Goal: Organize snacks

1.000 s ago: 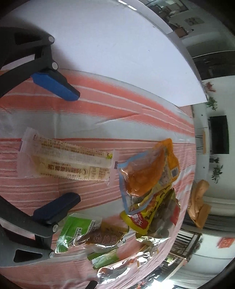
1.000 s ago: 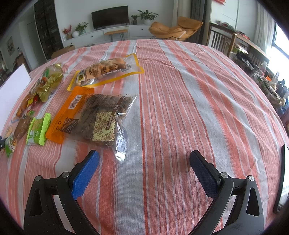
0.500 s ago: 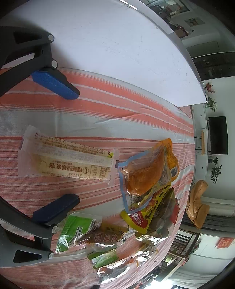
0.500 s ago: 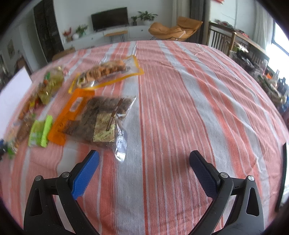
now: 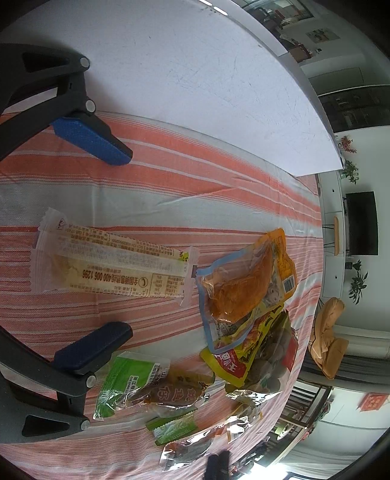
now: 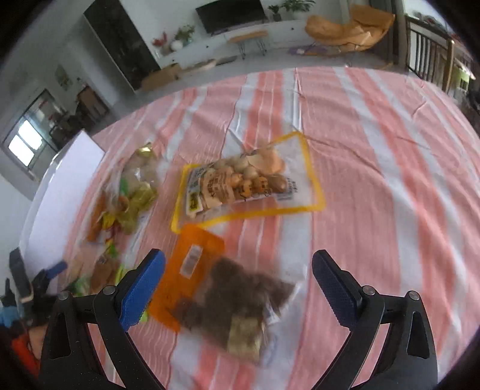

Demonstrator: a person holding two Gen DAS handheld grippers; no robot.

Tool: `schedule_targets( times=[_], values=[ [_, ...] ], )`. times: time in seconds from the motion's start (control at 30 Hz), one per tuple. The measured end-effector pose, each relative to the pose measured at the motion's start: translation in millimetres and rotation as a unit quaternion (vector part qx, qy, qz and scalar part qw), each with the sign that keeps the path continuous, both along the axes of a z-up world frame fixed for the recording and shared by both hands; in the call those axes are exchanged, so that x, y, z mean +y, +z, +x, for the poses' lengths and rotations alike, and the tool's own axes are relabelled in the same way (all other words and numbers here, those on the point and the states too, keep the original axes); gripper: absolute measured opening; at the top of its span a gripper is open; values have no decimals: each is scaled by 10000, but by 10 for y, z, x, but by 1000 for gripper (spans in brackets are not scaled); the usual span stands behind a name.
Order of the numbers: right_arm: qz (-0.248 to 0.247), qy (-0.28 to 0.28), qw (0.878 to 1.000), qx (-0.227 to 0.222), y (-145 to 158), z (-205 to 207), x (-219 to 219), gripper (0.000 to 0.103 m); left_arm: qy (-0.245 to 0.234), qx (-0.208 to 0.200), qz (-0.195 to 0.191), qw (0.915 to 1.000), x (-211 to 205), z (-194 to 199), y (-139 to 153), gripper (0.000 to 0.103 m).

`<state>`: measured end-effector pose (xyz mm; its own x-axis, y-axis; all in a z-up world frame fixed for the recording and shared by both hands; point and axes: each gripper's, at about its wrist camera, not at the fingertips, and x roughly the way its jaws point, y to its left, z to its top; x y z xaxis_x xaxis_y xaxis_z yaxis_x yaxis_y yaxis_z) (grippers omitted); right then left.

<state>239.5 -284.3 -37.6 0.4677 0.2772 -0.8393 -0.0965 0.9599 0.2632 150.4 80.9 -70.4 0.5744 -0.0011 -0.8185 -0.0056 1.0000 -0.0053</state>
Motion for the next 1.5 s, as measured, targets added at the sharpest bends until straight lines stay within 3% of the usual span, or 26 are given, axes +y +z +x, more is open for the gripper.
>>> schedule_targets(
  times=[0.13, 0.27, 0.4, 0.5, 0.6, 0.67, 0.77, 0.8, 0.83, 0.9, 0.93, 0.97, 1.03, 1.1, 1.17, 1.27, 1.37, 1.5],
  values=[
    [46, 367, 9979, 540, -182, -67, 117, 99, -46, -8, -15, 10000, -4, -7, 5, 103],
    [454, 1005, 9848, 1344, -170, -402, 212, 99, -98, 9, -10, 10000, -15, -29, 9, 103],
    [-943, 1748, 9760, 891, 80, -635, 433, 100, -541, 404, -44, 9977, -21, 19, 35, 103],
    [-2067, 2522, 9440, 508, 81, -588, 712, 100, -848, 845, 72, 9928, -74, 58, 55, 103],
    [-2733, 3211, 9059, 389, -69, -427, 980, 100, -1010, 915, 76, 9906, -93, 63, 64, 102],
    [-2923, 3340, 8945, 540, -227, -252, 1041, 100, -952, 871, 50, 9916, -75, 75, 72, 98],
    [-2001, 2962, 9228, 1439, -428, 52, 907, 103, -811, 642, -79, 9946, -14, 81, 137, 72],
    [-1931, 2712, 9328, 1383, -404, 85, 889, 103, -780, 556, -89, 9954, 2, 83, 161, 44],
    [-1945, 2554, 9359, 1453, -414, 80, 896, 103, -712, 521, -15, 9961, 15, 98, 181, 31],
    [-2019, 2385, 9402, 1353, -381, -50, 929, 94, -658, 546, -302, 9959, 67, 115, 172, 31],
    [-1890, 2262, 9468, 1293, -341, -137, 909, 82, -585, 526, -466, 9958, 102, 104, 161, 31],
    [-1812, 2090, 9527, 1256, -317, -183, 877, 77, -512, 514, -606, 9955, 134, 91, 151, 31],
    [-1642, 1586, 9660, 1212, -295, -329, 731, 75, -365, 470, -1026, 9929, 202, 16, 155, 31],
    [-818, 1128, 9842, 1094, -188, -457, 515, 74, -311, 358, -1326, 9900, 224, -78, 225, 31],
    [-23, 695, 9923, 1021, -66, -554, 314, 74, -350, 148, -1664, 9853, 202, -215, 355, 31],
    [787, 372, 9924, 873, 124, -662, 212, 74, -379, -208, -2176, 9751, 226, -342, 636, 31],
    [1465, 449, 9856, 719, 427, -636, 330, 74, -320, -546, -2594, 9637, 411, -439, 939, 31],
    [2270, 1126, 9667, 352, 899, -558, 1227, 74, -34, -929, -2887, 9529, 940, -603, 1313, 31]
  ],
)
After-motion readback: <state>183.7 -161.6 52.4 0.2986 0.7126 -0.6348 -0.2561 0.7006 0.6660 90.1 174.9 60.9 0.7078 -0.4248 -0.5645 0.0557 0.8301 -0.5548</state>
